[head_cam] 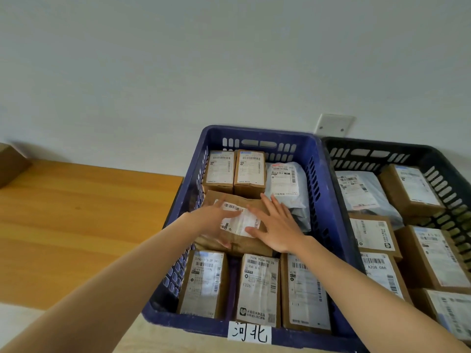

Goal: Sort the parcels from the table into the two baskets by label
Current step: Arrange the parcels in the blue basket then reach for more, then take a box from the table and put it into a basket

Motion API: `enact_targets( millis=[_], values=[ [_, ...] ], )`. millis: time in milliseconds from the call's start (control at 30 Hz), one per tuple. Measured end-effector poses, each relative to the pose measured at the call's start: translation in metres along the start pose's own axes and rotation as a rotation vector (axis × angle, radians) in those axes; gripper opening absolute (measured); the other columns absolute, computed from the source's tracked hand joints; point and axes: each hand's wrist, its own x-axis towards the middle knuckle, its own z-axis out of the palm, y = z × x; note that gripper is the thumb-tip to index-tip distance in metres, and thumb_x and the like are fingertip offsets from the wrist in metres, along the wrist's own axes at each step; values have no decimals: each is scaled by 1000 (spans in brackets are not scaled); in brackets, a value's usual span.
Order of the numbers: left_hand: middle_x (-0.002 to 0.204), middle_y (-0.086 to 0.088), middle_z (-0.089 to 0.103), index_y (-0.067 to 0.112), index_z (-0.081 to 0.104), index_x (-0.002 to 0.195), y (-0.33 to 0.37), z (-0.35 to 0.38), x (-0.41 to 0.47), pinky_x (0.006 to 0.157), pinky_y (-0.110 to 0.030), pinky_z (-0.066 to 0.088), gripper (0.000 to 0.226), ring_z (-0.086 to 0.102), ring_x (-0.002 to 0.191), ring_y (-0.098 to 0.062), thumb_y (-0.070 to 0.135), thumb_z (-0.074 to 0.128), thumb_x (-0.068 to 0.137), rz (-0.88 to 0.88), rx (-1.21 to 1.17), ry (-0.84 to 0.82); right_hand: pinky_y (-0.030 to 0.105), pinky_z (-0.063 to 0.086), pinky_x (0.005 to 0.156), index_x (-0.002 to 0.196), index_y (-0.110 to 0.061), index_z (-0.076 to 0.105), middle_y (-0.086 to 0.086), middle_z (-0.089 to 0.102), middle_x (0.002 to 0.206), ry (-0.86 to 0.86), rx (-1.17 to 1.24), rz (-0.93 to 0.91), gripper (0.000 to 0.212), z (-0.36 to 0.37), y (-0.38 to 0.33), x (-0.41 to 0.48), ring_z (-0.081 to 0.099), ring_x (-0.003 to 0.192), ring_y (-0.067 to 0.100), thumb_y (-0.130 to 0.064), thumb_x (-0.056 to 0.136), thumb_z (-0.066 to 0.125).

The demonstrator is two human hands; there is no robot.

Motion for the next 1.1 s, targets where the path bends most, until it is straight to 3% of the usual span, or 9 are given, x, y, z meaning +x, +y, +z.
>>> enact_targets(
  millis=[200, 500, 767, 1100],
  values=[
    [162, -7, 3, 40, 14, 152, 3, -27, -30, 121, -50, 11, 68, -2, 149, -29, 50, 50, 95, 11, 16, 301, 44, 3, 120, 153, -37, 15, -3, -3, 163, 187, 132, -44, 63, -33, -6, 16, -3, 149, 20, -59, 97, 35],
    [163, -3, 2, 32, 12, 154, -49, -59, -99, 119, -43, 18, 62, 2, 150, -24, 48, 39, 100, -196, -103, 514, 44, 19, 118, 150, -26, 29, -1, 15, 161, 333, 233, -136, 55, -77, -70, 56, 12, 148, 18, -47, 100, 39],
    [163, -3, 6, 30, 14, 154, -173, -31, -187, 114, -41, 26, 61, 9, 149, -24, 44, 40, 101, -331, -192, 614, 42, 24, 117, 150, -19, 30, 3, 20, 159, 368, 250, -303, 57, -67, -217, 101, 18, 147, 19, -47, 101, 38],
    [162, -1, 9, 31, 18, 153, -357, 35, -311, 113, -41, 33, 59, 19, 147, -26, 36, 44, 101, -479, -369, 672, 35, 30, 112, 145, -13, 36, 4, 29, 154, 319, 344, -325, 49, -21, -431, 149, 29, 142, 19, -32, 101, 45]
  ],
)
